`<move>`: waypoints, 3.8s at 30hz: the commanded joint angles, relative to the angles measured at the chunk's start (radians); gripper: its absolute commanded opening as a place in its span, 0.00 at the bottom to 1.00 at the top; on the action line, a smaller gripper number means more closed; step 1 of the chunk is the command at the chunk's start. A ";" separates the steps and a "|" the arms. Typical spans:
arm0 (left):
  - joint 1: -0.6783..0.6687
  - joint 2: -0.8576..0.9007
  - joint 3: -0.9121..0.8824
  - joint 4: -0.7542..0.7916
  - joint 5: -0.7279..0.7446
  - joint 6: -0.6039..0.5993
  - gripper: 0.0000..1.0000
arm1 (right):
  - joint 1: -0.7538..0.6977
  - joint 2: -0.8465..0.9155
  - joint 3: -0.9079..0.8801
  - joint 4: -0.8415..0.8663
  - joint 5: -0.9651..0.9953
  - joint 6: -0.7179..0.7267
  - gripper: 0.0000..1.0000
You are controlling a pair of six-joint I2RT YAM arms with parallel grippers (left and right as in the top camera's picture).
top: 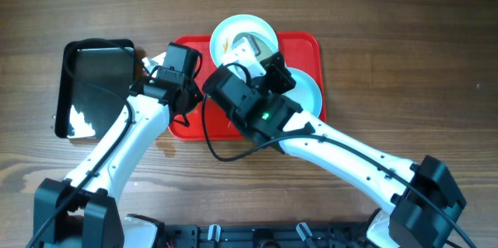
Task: Clean dirty plates on tray and stack at the side
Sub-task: 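Lift the cleaned plate with the right gripper and carry it right, then set the plate down on the table right of the tray and release, then reach the right gripper to the top plate rim and grasp it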
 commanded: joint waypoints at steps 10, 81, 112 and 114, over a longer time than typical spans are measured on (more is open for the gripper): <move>0.005 0.005 -0.006 -0.001 0.009 -0.013 0.04 | 0.019 -0.018 0.000 -0.063 -0.139 0.296 0.04; 0.002 0.005 -0.006 0.021 0.031 -0.009 0.04 | -0.678 0.181 0.500 -0.328 -1.425 0.220 1.00; 0.002 0.006 -0.006 0.037 0.031 0.018 0.04 | -0.595 0.625 0.454 -0.082 -1.308 0.486 0.44; 0.002 0.006 -0.006 0.037 0.031 0.018 0.04 | -0.586 0.630 0.454 -0.075 -1.307 0.486 0.44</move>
